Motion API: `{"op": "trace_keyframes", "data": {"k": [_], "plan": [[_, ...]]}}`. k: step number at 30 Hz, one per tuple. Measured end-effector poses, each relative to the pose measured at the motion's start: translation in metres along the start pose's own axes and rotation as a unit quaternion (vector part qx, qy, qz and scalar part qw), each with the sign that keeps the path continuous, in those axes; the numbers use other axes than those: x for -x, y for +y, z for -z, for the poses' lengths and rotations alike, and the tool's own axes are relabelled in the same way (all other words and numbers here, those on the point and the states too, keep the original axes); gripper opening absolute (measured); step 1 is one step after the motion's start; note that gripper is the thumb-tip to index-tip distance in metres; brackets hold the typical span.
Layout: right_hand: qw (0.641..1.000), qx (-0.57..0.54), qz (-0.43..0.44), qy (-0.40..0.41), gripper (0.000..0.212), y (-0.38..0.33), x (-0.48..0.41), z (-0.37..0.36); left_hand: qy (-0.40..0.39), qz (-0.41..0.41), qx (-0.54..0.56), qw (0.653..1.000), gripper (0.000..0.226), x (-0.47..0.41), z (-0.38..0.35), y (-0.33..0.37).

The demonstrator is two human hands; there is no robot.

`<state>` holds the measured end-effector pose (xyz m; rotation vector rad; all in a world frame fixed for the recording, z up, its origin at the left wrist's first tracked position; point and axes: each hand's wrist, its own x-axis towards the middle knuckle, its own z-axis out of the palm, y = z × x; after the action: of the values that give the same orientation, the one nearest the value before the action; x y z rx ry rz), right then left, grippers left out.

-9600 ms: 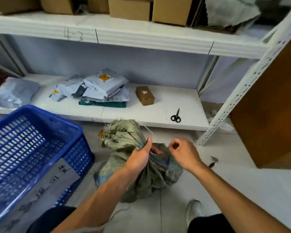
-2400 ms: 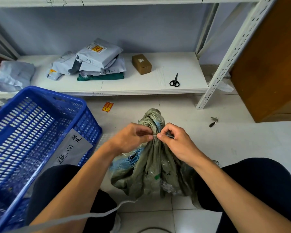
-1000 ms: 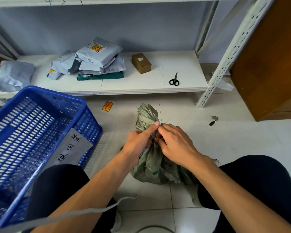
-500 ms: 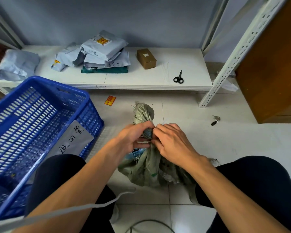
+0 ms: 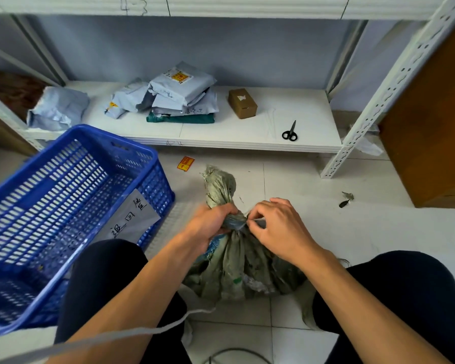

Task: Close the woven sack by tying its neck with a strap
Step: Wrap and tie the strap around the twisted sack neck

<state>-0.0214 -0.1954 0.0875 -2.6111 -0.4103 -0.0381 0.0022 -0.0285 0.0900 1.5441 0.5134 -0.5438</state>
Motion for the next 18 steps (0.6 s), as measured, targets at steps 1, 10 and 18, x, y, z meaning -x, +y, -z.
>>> {"op": "trace_keyframes", "data": {"k": [1,10,18], "plan": [[1.0,-0.004,-0.005,0.002,0.011,-0.002,0.002,0.0,0.006,-0.007,0.002,1.0,0.013,0.003,-0.001,-0.003],[0.983,-0.137,-0.11,0.048,0.004,-0.015,0.025,-0.004,-0.008,-0.025,0.101,0.995,0.026,0.039,-0.008,-0.02],[0.92,-0.324,-0.215,0.055,0.007,-0.019,0.042,0.002,0.011,0.018,0.156,0.988,0.043,0.044,-0.015,-0.036]]}}
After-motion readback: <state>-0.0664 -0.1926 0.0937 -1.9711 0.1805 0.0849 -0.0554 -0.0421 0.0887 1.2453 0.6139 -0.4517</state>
